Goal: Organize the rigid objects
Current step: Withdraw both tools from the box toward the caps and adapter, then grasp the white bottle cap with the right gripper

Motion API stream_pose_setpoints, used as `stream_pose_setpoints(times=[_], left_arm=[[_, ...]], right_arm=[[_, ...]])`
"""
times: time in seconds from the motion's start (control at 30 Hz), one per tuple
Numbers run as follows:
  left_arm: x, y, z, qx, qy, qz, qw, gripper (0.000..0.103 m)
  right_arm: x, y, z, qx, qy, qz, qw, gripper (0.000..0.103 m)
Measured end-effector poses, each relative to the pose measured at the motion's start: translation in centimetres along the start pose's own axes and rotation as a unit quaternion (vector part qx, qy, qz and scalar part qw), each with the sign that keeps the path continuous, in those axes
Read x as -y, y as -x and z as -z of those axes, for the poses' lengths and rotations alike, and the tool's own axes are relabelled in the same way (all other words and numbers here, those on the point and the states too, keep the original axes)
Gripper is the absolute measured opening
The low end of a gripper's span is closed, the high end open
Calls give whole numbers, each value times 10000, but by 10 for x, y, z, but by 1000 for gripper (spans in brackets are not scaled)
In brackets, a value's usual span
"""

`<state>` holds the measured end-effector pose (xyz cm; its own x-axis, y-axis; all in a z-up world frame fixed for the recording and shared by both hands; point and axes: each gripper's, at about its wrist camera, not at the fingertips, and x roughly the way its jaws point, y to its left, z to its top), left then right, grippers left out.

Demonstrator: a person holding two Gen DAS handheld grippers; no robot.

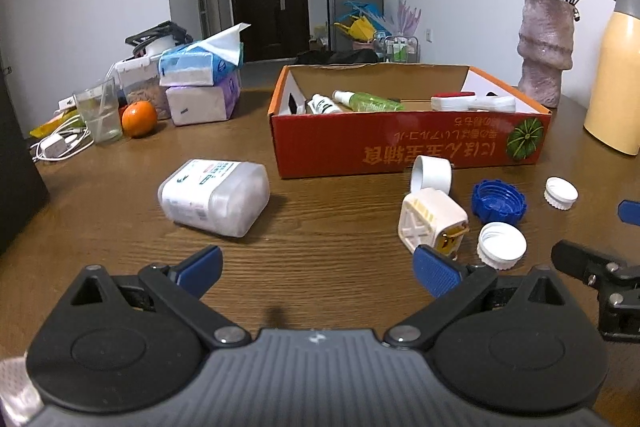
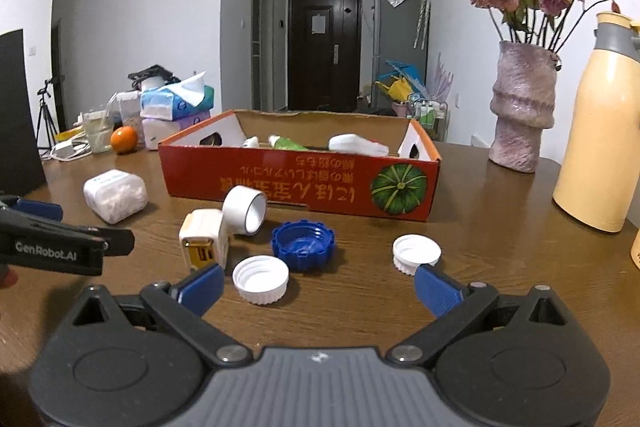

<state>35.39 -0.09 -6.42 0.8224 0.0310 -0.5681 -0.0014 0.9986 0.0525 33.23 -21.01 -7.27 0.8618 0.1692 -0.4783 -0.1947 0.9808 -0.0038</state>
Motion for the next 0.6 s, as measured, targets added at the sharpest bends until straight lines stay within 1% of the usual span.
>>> stream_pose_setpoints(times=[0.07,0.13,0.2,0.23,0.33,0.4,0.47,0.5,0.53,0.57,0.6], left_arm=[[-3,-2,-1,-38,63,32,10000,103],[-5,-4,-1,-74,109,59,9999,103],[-6,-4,-1,-69,124,87,9999,103],[-6,-3,-1,-62,123,93,9999,103],[-6,-3,-2,-53,134,129,9998,103],[-6,-3,-2,-62,148,130,9998,103],[-7,-3,-2,-56,175,144,9997,103],[-7,-3,-2,-54,184,160,9997,103],[-7,-3,-2,-53,184,166,9997,103],[-6,-3,-2,-54,176,159,9997,103],[-6,-3,-2,-53,171,153,9997,103]], right_arm=[[-1,-7,0,-123,41,-64,9999,100],[-4,-15,0,-254,99,-143,9995,94],[-8,-24,0,-389,185,-233,9988,90],[-11,-30,-1,-476,228,-281,9982,85],[-18,-46,-2,-702,278,-417,9963,78],[-20,-52,-3,-747,306,-437,9958,74],[-22,-57,-6,-744,324,-473,9956,72],[-22,-59,-6,-752,328,-495,9954,69],[-23,-62,-7,-773,342,-509,9951,60],[-24,-65,-9,-814,339,-534,9947,55],[-23,-68,-10,-815,277,-599,9945,43]])
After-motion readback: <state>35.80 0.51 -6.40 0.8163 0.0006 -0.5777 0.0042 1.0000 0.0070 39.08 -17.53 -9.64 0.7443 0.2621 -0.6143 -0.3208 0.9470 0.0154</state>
